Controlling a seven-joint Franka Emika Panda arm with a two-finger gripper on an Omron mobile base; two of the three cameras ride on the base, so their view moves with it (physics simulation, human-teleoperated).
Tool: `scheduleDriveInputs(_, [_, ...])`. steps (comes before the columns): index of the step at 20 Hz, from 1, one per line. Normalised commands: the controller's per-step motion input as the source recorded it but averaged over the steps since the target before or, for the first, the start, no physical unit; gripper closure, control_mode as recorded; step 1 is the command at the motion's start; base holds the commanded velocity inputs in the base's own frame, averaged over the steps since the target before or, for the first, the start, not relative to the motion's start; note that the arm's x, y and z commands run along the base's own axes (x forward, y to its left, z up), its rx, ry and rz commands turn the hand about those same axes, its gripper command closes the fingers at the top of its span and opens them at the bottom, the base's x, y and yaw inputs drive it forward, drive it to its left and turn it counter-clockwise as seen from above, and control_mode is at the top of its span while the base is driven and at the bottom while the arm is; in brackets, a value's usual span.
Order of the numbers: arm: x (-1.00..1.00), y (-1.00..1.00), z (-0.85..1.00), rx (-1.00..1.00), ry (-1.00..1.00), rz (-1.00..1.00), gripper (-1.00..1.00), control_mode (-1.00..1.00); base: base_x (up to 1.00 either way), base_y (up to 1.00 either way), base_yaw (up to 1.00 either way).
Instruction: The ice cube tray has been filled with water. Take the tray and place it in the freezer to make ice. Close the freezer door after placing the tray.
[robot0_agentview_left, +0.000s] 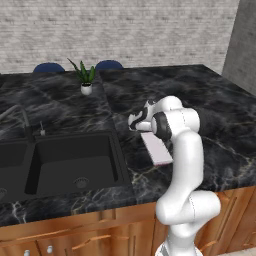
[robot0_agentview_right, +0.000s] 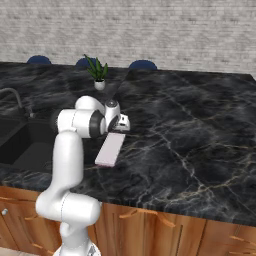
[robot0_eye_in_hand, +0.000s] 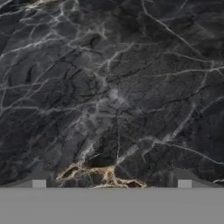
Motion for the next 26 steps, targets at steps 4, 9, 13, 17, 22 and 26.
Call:
scheduleDriveInputs(4, [0.32,0.00,-0.29,0.00,0.02,0.00,-1.00,-1.00,0.00,0.00,0.00])
scheduleDriveInputs(9, [0.30,0.00,-0.27,0.00,0.01,0.00,-1.00,-1.00,0.00,0.00,0.00])
scheduleDriveInputs(13, [0.25,0.00,-0.29,0.00,0.02,0.00,-1.00,-1.00,0.00,0.00,0.00])
scheduleDriveInputs(17, [-0.22,0.00,-0.58,-0.02,0.09,0.00,-1.00,-1.00,0.00,0.00,0.00])
scheduleDriveInputs(22, [-0.78,0.00,-0.75,-0.06,0.13,0.00,-1.00,-1.00,0.00,0.00,0.00])
scheduleDriveInputs(26, [-0.93,0.00,-0.74,-0.05,0.12,0.00,-1.00,-1.00,0.00,0.00,0.00])
